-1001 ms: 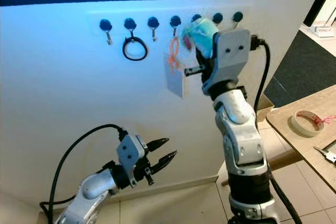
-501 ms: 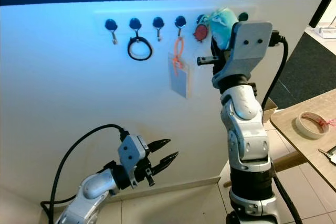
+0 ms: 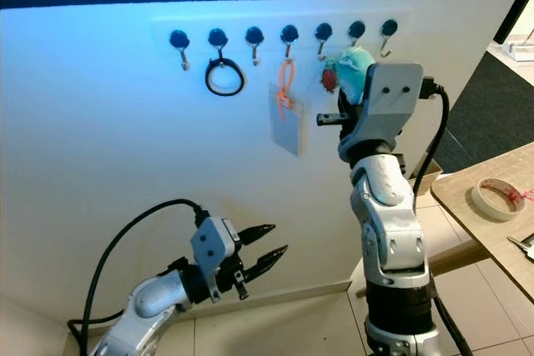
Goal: Hang keys on a hook
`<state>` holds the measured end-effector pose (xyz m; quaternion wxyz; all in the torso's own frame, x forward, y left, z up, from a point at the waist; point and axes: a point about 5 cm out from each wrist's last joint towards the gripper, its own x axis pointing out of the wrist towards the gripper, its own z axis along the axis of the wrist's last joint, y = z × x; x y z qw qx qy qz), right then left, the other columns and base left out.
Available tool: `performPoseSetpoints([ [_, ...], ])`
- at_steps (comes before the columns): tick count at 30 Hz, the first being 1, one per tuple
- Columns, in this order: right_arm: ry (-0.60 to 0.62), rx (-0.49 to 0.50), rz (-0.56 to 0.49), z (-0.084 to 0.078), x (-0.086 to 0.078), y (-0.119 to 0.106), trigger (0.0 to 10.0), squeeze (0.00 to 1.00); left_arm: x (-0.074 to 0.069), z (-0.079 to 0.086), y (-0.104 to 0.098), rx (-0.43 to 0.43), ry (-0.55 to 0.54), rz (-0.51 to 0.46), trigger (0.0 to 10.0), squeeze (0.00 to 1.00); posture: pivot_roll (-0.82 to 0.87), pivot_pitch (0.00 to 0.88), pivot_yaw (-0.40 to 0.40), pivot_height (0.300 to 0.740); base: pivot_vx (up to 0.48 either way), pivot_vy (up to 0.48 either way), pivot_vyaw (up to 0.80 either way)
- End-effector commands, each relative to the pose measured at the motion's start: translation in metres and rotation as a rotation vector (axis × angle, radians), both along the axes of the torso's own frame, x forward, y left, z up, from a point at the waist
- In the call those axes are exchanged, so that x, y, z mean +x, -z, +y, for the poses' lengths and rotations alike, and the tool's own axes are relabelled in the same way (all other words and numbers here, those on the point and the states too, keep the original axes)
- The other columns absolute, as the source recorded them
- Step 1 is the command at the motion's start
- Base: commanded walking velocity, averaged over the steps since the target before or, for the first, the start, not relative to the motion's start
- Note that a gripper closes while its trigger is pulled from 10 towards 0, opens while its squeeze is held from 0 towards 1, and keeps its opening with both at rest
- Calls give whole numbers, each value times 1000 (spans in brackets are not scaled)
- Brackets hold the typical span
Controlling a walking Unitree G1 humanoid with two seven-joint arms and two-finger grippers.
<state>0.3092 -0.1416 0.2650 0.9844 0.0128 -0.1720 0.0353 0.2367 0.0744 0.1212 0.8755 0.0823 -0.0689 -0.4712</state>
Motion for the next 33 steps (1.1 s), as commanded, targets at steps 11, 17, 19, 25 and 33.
performPoseSetpoints([
  [11,-19,3,115,4,-2,23,0,0,-5,-2,0,2,18,-1,10000,0,35,120,-21,740,0,0,0],
  [17,-29,6,150,6,-3,32,0,0,-5,-2,0,6,21,-1,10000,0,37,121,-22,740,0,0,0],
  [19,-29,8,151,6,-3,32,0,0,-5,-2,0,6,21,-2,10000,0,37,122,-21,740,0,0,0],
  [25,-114,34,15,15,-11,13,0,0,-5,-2,0,3,19,-4,10000,0,37,122,-19,740,0,0,0],
  [33,-149,75,48,17,-4,-1,0,0,-4,-3,-1,2,28,-2,10000,0,37,121,-16,740,0,0,0],
])
